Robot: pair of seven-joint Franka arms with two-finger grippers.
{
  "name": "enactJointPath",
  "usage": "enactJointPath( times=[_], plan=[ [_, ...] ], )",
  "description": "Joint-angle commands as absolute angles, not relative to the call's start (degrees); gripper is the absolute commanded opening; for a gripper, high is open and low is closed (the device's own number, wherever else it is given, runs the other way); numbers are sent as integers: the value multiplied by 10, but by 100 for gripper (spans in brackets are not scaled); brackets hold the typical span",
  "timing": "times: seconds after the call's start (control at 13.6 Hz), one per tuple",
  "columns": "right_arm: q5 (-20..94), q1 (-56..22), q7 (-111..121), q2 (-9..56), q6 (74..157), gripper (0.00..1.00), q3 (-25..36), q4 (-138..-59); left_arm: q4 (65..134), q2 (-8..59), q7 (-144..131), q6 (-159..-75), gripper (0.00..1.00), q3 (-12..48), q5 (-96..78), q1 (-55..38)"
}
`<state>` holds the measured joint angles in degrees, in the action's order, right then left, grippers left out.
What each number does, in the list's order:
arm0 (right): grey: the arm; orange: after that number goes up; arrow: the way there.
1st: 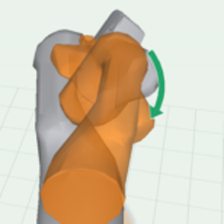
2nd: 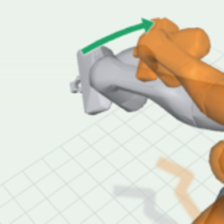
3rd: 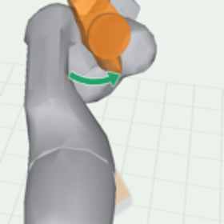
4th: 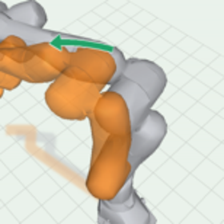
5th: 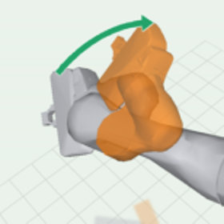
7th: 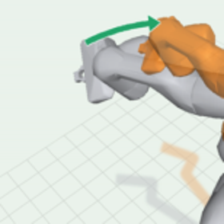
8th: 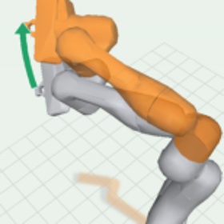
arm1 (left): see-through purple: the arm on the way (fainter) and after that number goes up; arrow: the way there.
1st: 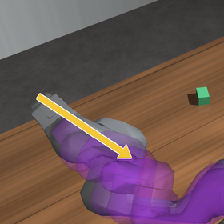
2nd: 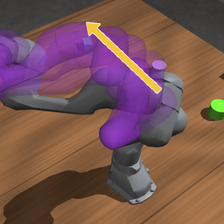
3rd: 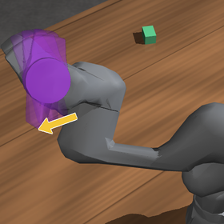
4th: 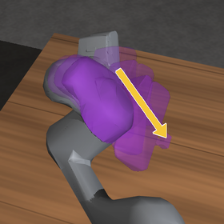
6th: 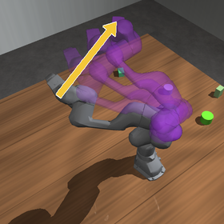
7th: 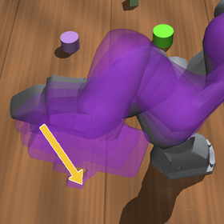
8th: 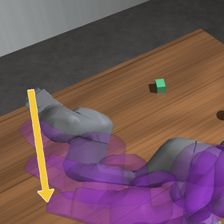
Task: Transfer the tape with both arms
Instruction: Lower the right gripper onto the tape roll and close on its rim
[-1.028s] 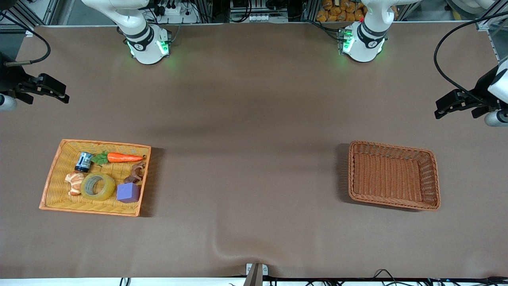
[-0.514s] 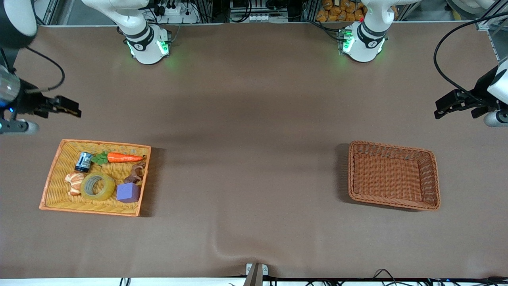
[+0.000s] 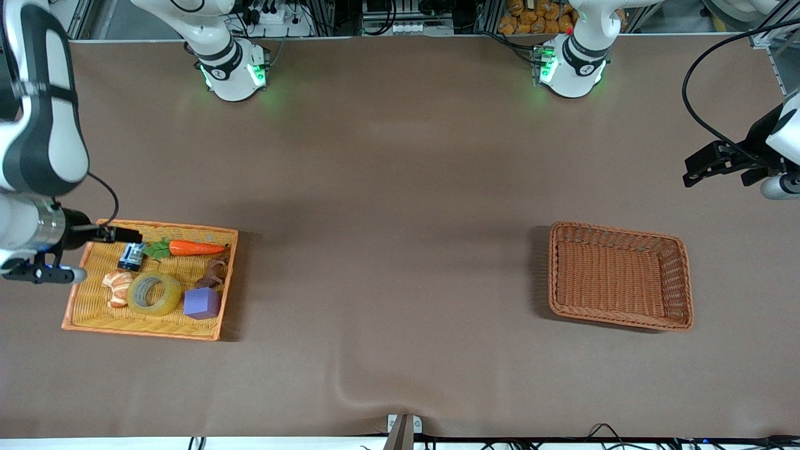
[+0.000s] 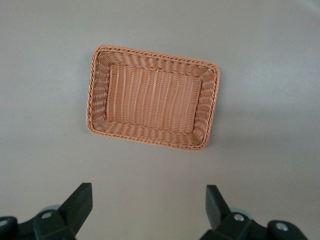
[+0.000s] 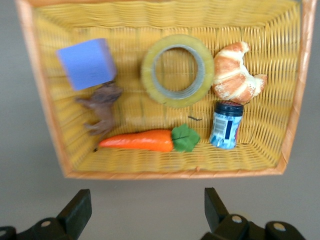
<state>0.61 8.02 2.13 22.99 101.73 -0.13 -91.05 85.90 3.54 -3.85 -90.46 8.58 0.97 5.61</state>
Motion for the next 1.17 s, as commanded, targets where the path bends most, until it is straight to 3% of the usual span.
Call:
enactJointPath(
  times=[0.0,0.44,1.1],
  plan=[
    [20,100,38,285,1066,100,-7,-893,863,32,-42,-904,100,91,16,60],
    [-10,129,61,353,1194,100,-6,-886,864,33,-42,-905,100,90,15,61],
    [-4,123,27,395,1213,100,-6,-889,857,46,-43,-914,100,91,17,55]
  ],
)
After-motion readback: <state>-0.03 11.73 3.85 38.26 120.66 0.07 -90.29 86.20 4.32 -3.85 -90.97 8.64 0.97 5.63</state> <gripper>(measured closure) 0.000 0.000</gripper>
